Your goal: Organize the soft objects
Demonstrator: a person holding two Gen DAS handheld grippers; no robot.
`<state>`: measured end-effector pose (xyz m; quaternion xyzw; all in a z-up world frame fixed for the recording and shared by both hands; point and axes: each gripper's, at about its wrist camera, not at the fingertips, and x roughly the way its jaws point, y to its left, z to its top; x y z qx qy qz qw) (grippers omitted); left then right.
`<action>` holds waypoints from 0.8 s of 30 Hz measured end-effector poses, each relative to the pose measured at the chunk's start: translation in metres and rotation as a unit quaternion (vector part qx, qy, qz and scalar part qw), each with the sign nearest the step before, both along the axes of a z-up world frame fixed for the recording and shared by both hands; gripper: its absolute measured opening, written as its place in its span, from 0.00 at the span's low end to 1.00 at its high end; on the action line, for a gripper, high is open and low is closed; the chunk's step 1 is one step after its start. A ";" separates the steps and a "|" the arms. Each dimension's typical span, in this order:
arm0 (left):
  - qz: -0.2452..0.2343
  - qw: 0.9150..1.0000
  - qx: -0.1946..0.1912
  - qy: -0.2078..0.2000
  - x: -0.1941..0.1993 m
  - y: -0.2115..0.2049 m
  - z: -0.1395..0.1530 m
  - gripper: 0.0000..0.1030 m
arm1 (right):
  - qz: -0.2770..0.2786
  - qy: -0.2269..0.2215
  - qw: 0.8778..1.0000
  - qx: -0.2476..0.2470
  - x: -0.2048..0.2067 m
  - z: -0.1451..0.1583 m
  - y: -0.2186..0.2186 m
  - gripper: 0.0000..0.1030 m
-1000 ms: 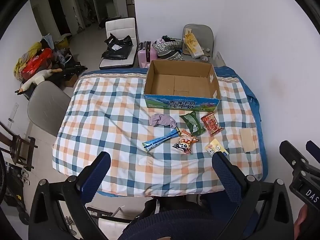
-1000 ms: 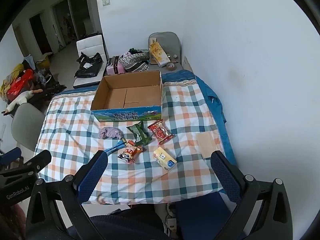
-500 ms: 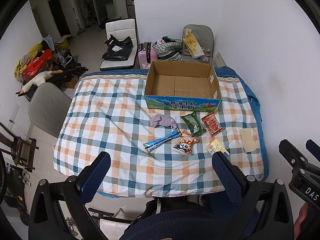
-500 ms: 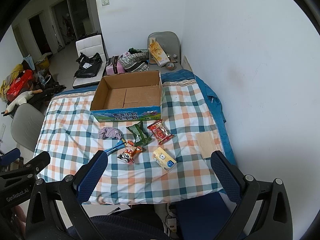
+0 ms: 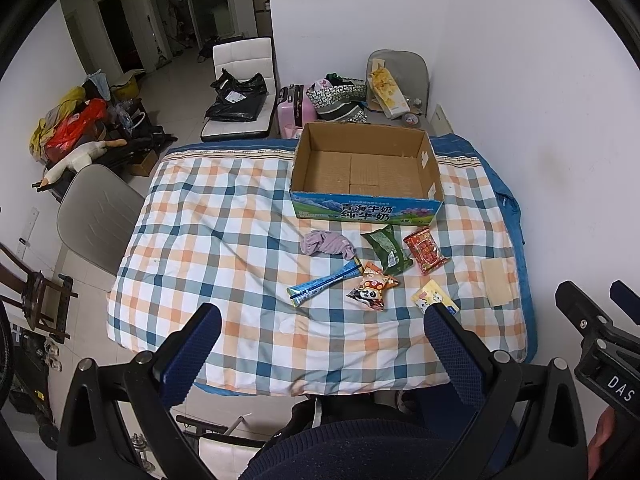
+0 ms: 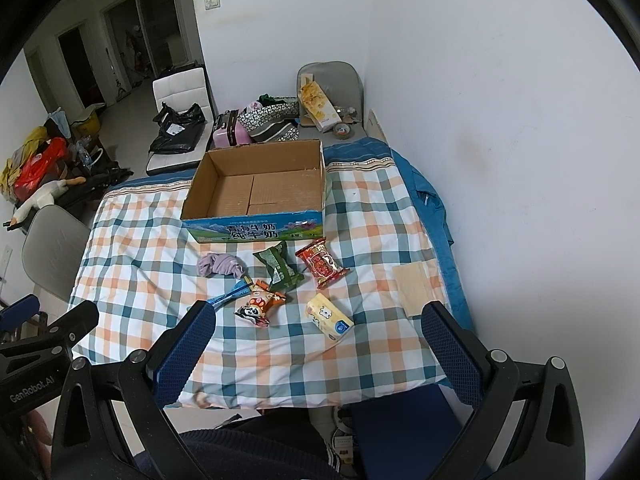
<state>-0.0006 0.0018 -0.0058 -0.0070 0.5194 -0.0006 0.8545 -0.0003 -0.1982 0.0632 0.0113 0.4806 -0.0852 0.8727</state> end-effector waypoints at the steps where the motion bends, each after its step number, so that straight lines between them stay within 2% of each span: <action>1: 0.000 1.000 0.000 0.000 0.000 0.000 0.000 1.00 | 0.000 0.001 1.000 0.000 0.001 0.000 0.000 1.00; 24: 0.000 1.000 -0.001 -0.001 0.004 0.002 0.002 1.00 | 0.003 0.001 1.000 0.003 0.003 -0.003 0.003 1.00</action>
